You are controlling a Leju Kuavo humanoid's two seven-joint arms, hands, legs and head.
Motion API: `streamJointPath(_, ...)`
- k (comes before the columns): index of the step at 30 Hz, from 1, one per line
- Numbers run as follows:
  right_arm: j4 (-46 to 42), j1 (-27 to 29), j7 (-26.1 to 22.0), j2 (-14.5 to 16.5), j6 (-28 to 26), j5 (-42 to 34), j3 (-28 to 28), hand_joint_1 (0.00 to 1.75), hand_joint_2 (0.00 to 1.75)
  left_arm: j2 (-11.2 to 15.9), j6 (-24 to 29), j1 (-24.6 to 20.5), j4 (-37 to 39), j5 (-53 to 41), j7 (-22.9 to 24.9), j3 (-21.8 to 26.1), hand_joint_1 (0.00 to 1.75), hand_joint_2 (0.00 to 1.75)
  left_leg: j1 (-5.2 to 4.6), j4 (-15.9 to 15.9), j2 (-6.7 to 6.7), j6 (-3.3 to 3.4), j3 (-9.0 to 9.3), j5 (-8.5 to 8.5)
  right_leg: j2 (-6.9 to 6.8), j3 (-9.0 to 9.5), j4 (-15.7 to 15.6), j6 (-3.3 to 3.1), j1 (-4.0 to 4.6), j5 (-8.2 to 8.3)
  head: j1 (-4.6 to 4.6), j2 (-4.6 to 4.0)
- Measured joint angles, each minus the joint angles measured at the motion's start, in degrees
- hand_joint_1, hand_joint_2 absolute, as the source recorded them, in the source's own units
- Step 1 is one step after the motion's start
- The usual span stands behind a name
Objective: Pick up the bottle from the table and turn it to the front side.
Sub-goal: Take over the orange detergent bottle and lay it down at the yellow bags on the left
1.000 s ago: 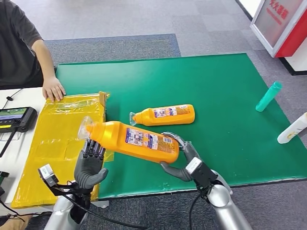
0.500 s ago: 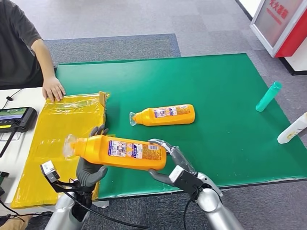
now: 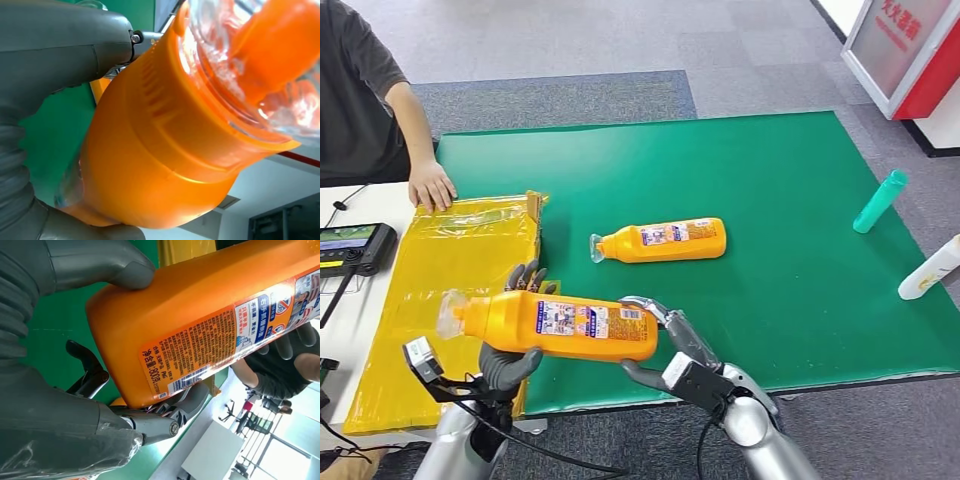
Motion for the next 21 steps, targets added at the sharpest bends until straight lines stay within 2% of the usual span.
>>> streamJointPath(6, 0.0, 0.0, 0.3, 0.0, 0.0, 0.0, 0.0, 1.75, 1.75, 0.0, 1.2, 0.1, -0.9, -3.1, -2.1, -0.2, 1.75, 1.75, 0.0, 0.0, 0.0, 0.0, 0.0, 0.0, 0.0, 0.0, 0.0, 0.0, 0.0, 0.0, 0.0, 0.0)
streamJointPath(21, 0.0, 0.2, 0.9, 0.0, -0.2, -0.1, 0.0, 1.75, 1.75, 0.0, 1.5, 0.5, -3.4, -3.7, -2.4, -0.3, 1.75, 1.75, 0.0, 0.0, 0.0, 0.0, 0.0, 0.0, 0.0, 0.0, 0.0, 0.0, 0.0, 0.0, 0.0, 0.0)
